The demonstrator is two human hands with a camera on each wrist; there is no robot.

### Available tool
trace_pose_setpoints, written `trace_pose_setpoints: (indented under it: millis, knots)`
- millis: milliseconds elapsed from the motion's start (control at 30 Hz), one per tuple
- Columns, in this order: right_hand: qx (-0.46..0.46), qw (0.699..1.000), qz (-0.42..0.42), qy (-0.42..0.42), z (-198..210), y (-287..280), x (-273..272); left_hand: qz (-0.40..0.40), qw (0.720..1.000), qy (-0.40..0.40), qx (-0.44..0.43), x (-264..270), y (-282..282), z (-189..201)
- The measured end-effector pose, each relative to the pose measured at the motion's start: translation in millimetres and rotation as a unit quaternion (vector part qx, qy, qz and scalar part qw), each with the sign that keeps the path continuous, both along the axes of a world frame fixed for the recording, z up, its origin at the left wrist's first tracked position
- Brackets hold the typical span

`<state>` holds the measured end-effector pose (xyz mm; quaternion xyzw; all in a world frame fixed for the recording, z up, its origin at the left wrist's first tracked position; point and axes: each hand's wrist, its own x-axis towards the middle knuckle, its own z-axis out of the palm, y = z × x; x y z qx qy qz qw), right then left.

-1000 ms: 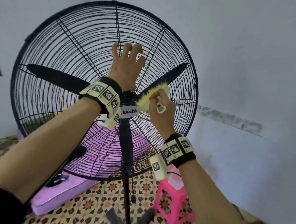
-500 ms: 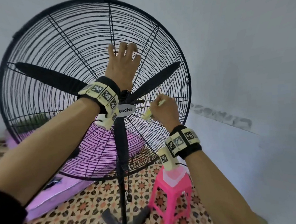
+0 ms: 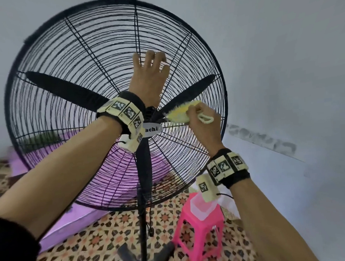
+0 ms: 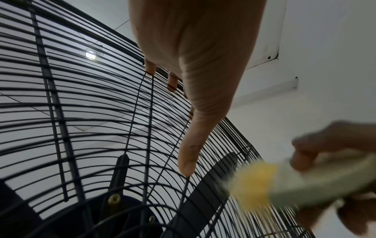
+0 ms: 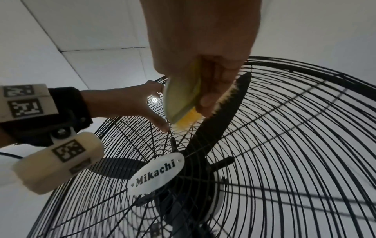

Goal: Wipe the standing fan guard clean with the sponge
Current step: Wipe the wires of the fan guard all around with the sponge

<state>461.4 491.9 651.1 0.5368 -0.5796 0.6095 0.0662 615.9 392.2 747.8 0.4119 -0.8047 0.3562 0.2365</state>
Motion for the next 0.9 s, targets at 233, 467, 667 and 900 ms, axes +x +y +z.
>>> trace_pose_setpoints:
  millis: [233, 467, 667, 900]
  knots:
    - [0.083, 0.996, -0.011, 0.036, -20, -6, 0, 0.005, 1.0, -0.011, -0.005, -1, 1, -2]
    - [0.018, 0.999, 0.037, 0.014, 8, 2, -6, -0.03, 0.996, -0.072, -0.042, -7, 0, 3]
    - [0.081, 0.991, 0.108, 0.019, 6, 4, -22, -0.02, 0.981, -0.189, -0.026, -41, -1, 9]
    - [-0.006, 0.994, 0.105, 0.035, 2, -12, -38, 0.004, 0.989, -0.149, 0.008, -64, 12, 17]
